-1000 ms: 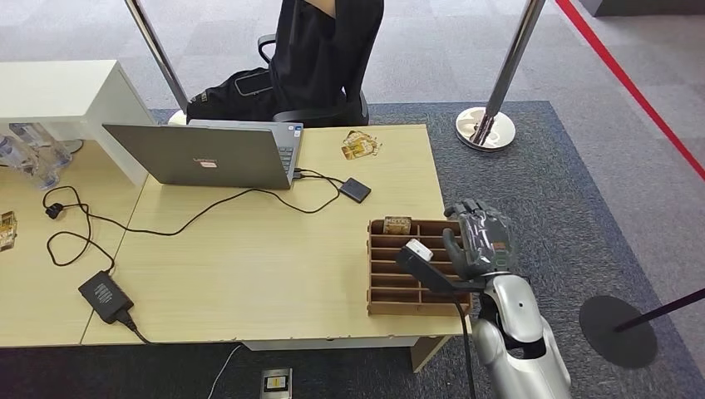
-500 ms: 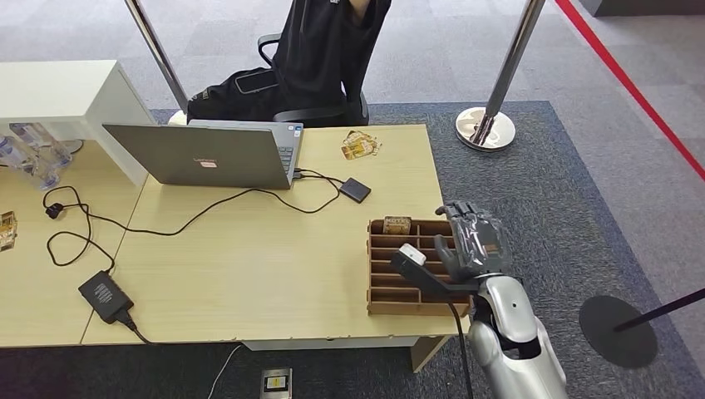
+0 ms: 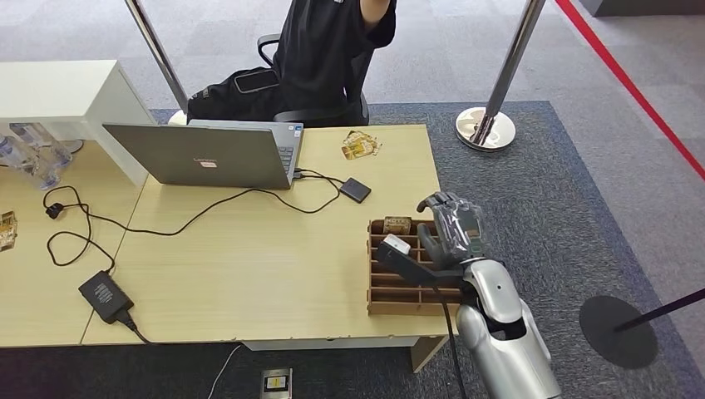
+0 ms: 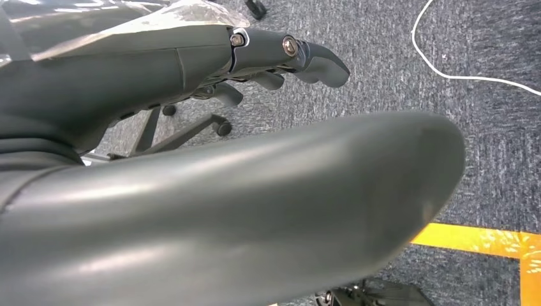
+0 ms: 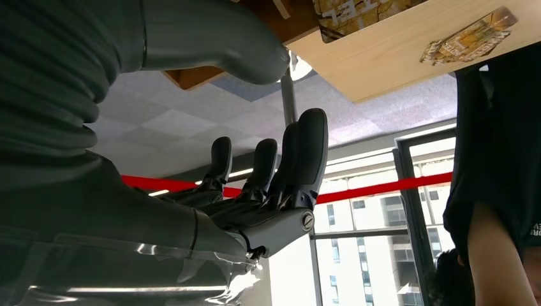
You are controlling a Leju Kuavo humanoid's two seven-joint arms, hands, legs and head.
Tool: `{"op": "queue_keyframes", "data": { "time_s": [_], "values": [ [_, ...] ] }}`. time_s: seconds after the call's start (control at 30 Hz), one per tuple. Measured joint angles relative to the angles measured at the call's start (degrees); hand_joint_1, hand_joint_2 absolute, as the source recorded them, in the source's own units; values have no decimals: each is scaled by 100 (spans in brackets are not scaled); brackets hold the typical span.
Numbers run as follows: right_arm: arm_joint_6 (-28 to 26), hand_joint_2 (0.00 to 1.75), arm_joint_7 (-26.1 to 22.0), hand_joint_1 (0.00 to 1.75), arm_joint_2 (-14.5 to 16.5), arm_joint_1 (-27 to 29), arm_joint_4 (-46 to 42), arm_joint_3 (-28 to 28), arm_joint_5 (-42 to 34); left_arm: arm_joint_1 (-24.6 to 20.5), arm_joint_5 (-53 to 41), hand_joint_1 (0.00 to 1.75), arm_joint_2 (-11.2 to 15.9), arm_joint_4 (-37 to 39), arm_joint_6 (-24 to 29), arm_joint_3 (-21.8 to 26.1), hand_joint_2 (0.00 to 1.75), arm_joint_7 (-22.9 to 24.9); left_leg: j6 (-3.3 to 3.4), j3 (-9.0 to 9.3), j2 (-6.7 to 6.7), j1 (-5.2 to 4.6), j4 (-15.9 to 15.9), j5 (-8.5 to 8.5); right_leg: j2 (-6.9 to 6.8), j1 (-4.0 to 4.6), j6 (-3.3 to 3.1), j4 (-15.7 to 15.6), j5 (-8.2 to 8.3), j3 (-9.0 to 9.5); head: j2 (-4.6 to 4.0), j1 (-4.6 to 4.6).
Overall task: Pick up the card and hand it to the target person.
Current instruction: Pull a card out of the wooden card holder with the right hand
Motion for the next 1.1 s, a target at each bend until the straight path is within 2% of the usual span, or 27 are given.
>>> {"op": "queue_keyframes", "data": {
  "time_s": [0.2,0.37,0.8,1.1],
  "values": [
    [-13,175,-30,107,69,-217,268,87,-138,1,1,0,0,0,0,0,0,-4,0,-1,0,0,0,0,0,0,0,0,0,-1,1,-1],
    [-20,175,-30,103,94,-330,426,149,-209,2,2,0,0,0,0,0,0,-4,0,-1,-1,0,0,0,0,0,0,0,0,-1,1,-1],
    [-20,175,-88,79,168,-531,778,227,-296,8,42,0,0,0,11,0,0,-5,0,-1,-1,0,0,0,0,0,0,0,0,-1,0,0],
    [-46,175,-125,81,186,-601,944,276,-354,17,72,0,0,0,27,0,0,-32,0,-2,-1,0,0,0,0,0,0,0,0,-1,1,-1]
  ]
}}
